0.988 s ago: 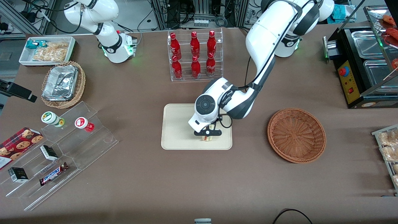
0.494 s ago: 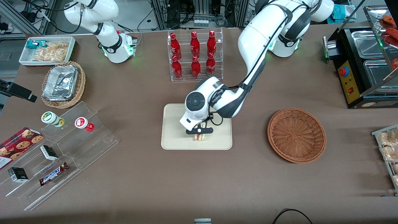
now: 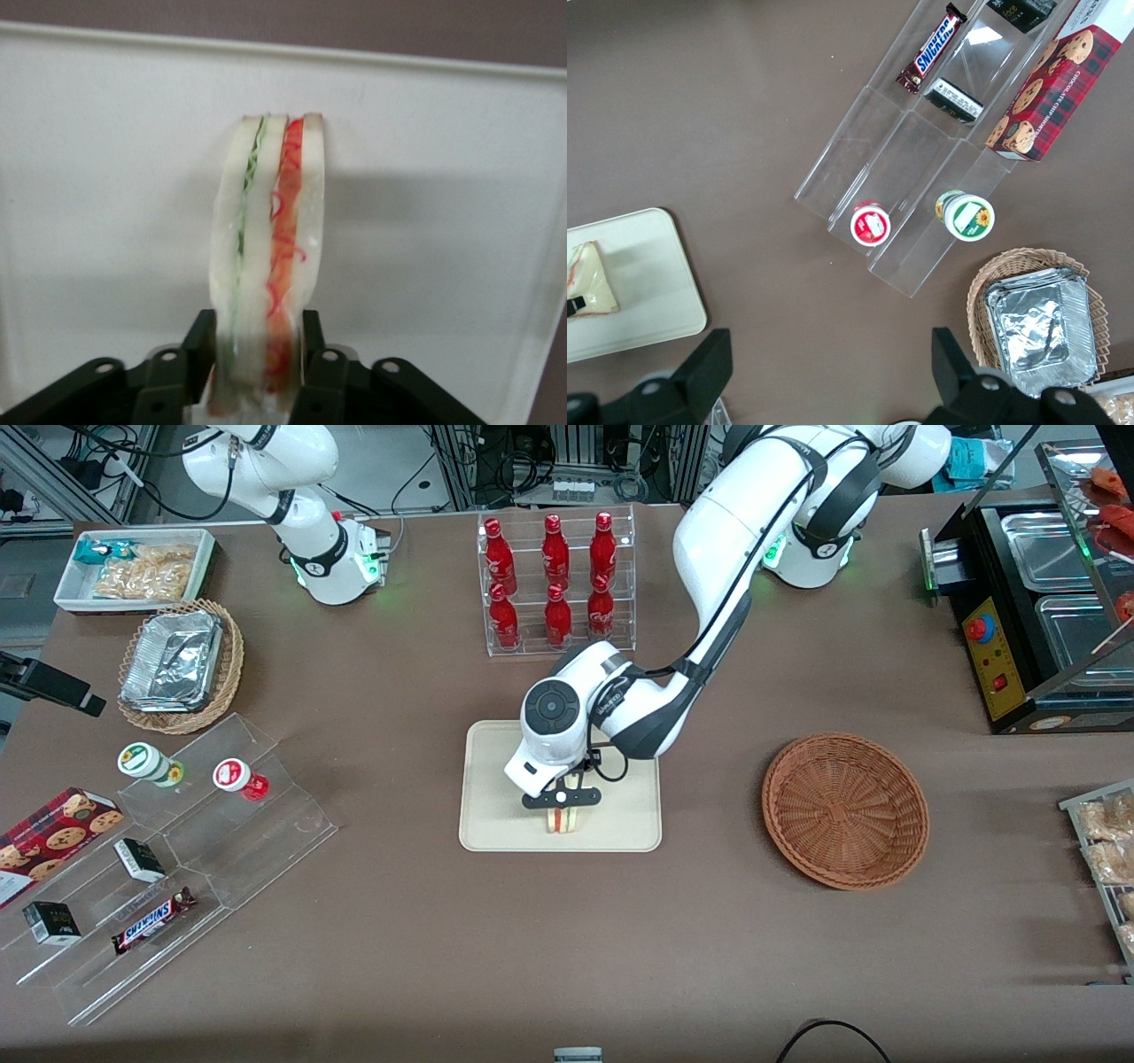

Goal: Place sandwich from basket to tray

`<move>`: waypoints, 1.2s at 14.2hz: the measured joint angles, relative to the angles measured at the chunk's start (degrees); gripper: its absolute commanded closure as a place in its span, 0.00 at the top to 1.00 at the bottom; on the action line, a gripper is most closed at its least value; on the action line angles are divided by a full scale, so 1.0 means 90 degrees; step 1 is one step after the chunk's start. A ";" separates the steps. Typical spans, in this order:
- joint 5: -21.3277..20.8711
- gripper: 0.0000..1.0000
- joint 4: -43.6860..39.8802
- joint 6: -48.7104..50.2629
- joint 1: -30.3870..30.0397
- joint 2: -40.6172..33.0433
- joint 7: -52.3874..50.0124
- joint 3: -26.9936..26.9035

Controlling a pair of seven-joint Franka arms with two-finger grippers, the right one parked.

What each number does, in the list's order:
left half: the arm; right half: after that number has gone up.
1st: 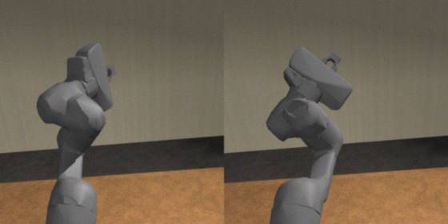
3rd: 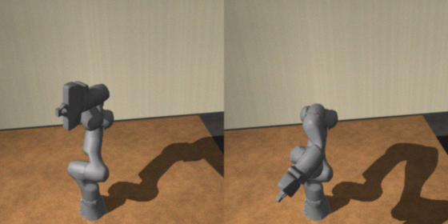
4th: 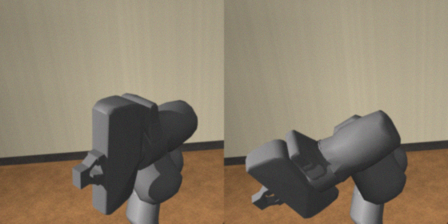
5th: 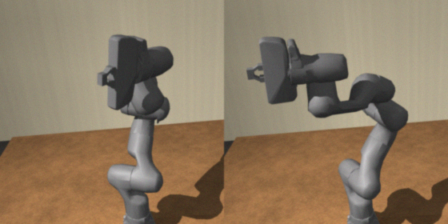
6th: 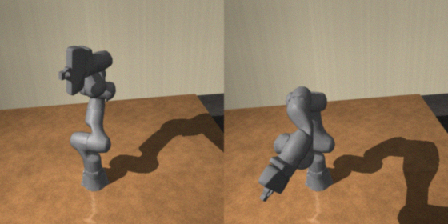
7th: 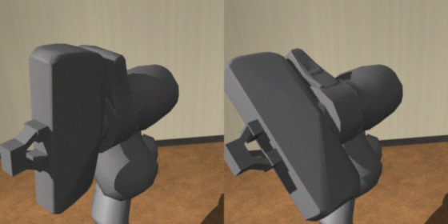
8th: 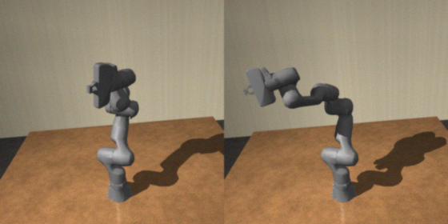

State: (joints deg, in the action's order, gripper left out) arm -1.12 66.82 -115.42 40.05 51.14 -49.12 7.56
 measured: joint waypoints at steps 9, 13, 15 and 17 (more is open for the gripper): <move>-0.0013 1.00 -0.0390 0.2823 -0.1588 -0.2154 0.1685 -0.0256; -0.0021 1.00 -0.0335 0.4178 -0.2649 -0.2996 0.3295 -0.0289; -0.0012 1.00 -0.0304 0.4455 -0.3162 -0.3317 0.3489 -0.0240; -0.0017 1.00 -0.0137 0.4656 -0.3867 -0.3727 0.3555 0.0278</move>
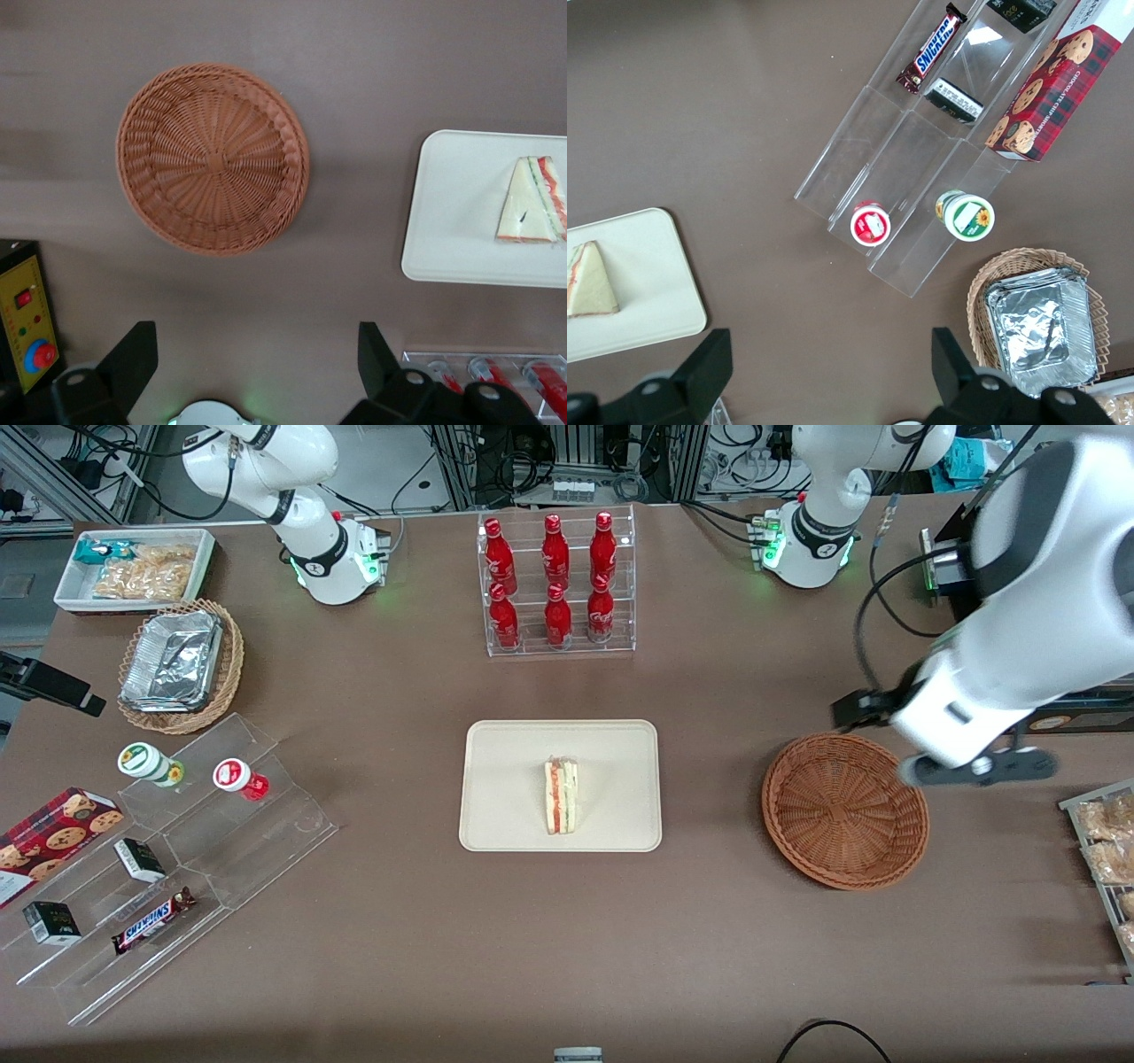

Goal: Place sandwich from basket to tray

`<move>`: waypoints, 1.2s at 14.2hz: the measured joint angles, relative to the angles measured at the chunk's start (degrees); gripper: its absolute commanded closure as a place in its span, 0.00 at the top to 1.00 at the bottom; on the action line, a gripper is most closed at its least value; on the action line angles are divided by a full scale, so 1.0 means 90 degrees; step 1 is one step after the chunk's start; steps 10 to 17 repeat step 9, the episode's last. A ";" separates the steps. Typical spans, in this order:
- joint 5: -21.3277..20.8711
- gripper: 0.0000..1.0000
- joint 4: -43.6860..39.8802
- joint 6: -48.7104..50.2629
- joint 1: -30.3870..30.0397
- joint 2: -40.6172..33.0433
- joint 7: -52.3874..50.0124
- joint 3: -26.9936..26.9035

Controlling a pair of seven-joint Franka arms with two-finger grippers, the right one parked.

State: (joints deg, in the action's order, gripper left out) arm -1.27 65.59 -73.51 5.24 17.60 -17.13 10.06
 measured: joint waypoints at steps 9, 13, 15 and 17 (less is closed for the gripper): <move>-0.0131 1.00 0.2333 -0.0152 -0.0889 -0.2037 0.0608 0.0795; -0.0131 1.00 0.2333 -0.0152 -0.0889 -0.2037 0.0608 0.0795; -0.0131 1.00 0.2333 -0.0152 -0.0889 -0.2037 0.0608 0.0795; -0.0131 1.00 0.2333 -0.0152 -0.0889 -0.2037 0.0608 0.0795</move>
